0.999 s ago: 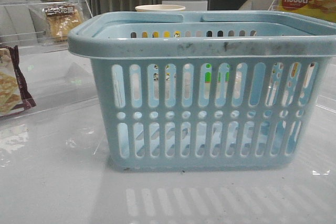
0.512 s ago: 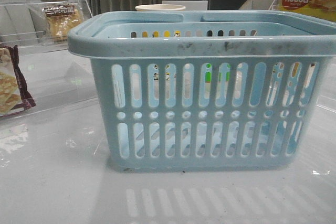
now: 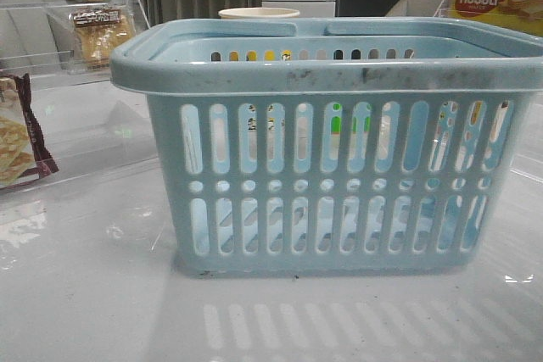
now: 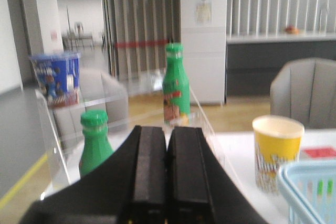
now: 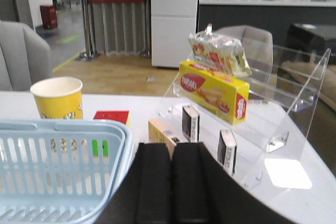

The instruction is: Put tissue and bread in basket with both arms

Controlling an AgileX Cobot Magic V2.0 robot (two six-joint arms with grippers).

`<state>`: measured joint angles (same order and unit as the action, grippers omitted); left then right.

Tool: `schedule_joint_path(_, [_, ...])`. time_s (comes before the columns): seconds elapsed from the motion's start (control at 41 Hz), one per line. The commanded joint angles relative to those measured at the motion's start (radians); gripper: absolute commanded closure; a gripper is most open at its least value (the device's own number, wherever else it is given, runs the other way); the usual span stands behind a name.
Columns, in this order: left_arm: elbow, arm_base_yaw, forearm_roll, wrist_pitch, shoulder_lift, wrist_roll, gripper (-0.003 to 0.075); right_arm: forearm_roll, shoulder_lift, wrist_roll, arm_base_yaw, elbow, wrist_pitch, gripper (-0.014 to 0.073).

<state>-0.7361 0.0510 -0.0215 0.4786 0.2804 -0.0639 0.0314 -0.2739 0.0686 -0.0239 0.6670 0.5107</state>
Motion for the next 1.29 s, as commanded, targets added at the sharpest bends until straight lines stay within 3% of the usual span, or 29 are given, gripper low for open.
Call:
schedule_joint_path(0.0, [-0.056, 0.006, -0.01, 0.025, 0.078, 0.01, 0.0624, 0.001, -0.075, 0.001, -0.002, 0.057, 0.016, 0.0539])
schedule_joint_path(0.317, [-0.05, 0.006, -0.01, 0.236, 0.239, 0.01, 0.0624, 0.015, -0.223, 0.001, -0.002, 0.022, 0.139, 0.0539])
schedule_joint_path(0.585, [-0.021, 0.006, -0.016, 0.236, 0.329, 0.01, 0.0621, 0.02, -0.3, 0.0, -0.002, -0.035, 0.142, 0.053])
schedule_joint_path(0.658, [-0.013, 0.006, -0.016, 0.23, 0.343, 0.01, 0.0591, 0.02, -0.316, 0.0, -0.002, -0.035, 0.14, 0.0463])
schedule_joint_path(0.706, [-0.01, 0.006, -0.016, 0.223, 0.35, 0.01, 0.0532, 0.022, -0.327, 0.0, -0.002, -0.035, 0.139, 0.0353])
schedule_joint_path(0.828, [-0.004, 0.006, -0.016, 0.199, 0.358, 0.01, 0.0295, 0.029, -0.361, 0.0, -0.002, -0.035, 0.131, 0.009])
schedule_joint_path(0.901, [-0.004, 0.006, -0.016, 0.186, 0.359, 0.01, 0.0239, 0.042, -0.386, 0.0, -0.002, -0.035, 0.127, 0.0015])
schedule_joint_path(1.048, [-0.004, 0.006, -0.016, 0.179, 0.359, 0.01, 0.0265, 0.087, -0.471, 0.005, 0.01, 0.01, 0.131, 0.0015])
schedule_joint_path(1.267, [-0.004, 0.006, -0.016, 0.179, 0.359, 0.01, 0.0313, 0.087, -0.665, 0.005, 0.122, 0.17, 0.145, 0.0015])
